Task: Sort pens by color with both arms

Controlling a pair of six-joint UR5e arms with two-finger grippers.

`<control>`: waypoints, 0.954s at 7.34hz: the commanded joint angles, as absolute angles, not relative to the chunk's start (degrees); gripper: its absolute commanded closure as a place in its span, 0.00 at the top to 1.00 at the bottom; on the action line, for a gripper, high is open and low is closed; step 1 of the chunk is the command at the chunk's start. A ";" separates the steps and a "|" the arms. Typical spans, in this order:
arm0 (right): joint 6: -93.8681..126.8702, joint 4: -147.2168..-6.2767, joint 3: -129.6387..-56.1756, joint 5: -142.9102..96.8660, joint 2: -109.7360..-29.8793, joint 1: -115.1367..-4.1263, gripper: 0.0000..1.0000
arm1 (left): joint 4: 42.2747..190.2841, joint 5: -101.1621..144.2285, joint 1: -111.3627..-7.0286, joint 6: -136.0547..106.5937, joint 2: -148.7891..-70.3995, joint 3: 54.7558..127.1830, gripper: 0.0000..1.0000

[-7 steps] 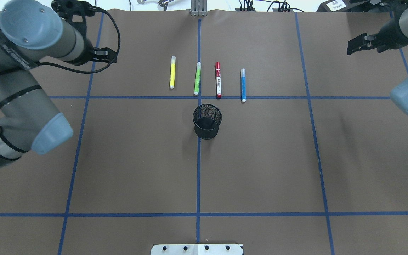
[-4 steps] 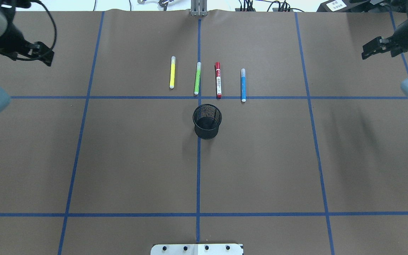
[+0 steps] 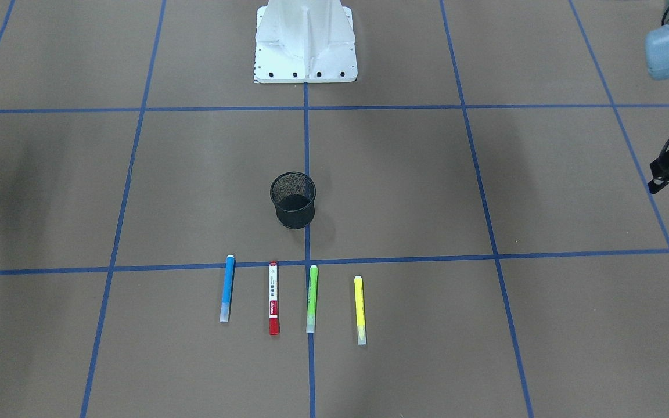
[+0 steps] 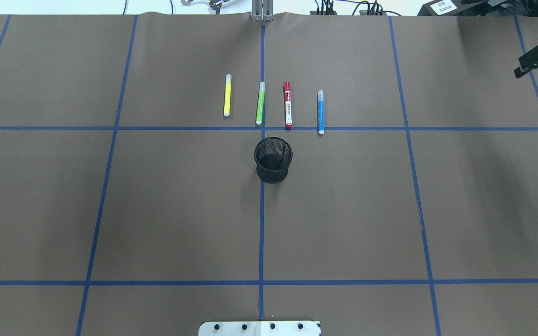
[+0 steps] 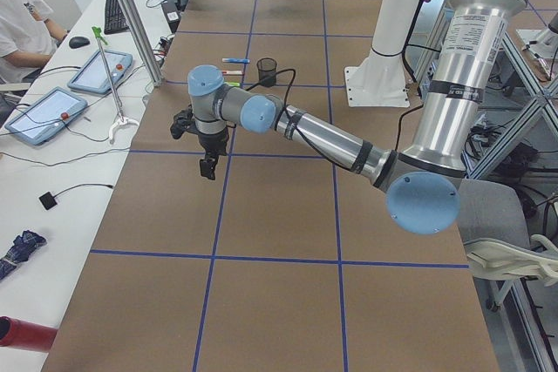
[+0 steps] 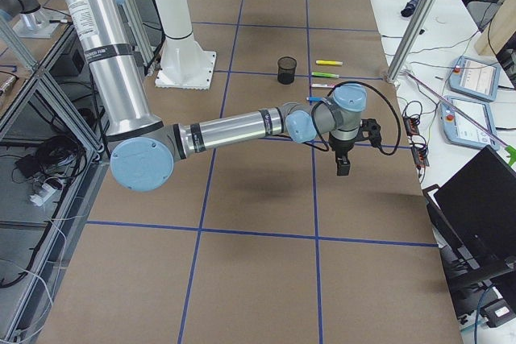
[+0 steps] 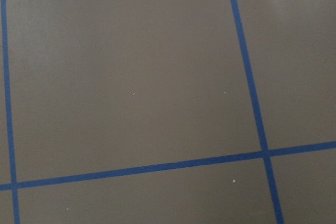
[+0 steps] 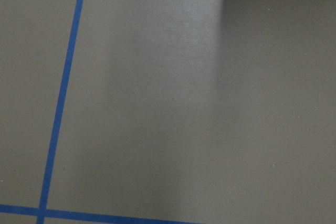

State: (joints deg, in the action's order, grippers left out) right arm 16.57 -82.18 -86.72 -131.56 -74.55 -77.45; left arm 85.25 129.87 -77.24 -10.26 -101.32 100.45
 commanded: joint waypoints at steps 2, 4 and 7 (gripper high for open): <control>10.90 -84.46 -86.75 -132.98 -77.95 -79.28 0.99 | 85.69 133.15 -81.03 -8.26 -96.34 100.28 0.99; 10.90 -84.46 -86.66 -133.07 -79.18 -79.28 0.99 | 85.09 133.07 -81.12 -5.48 -95.98 100.46 0.99; 10.90 -84.55 -86.57 -132.62 -79.19 -79.28 0.99 | 85.25 133.15 -81.21 -5.18 -94.49 100.02 0.99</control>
State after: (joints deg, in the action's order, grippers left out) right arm 10.90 -84.47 -86.64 -132.60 -79.03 -79.27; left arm 85.09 133.12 -81.14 -5.28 -95.30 100.24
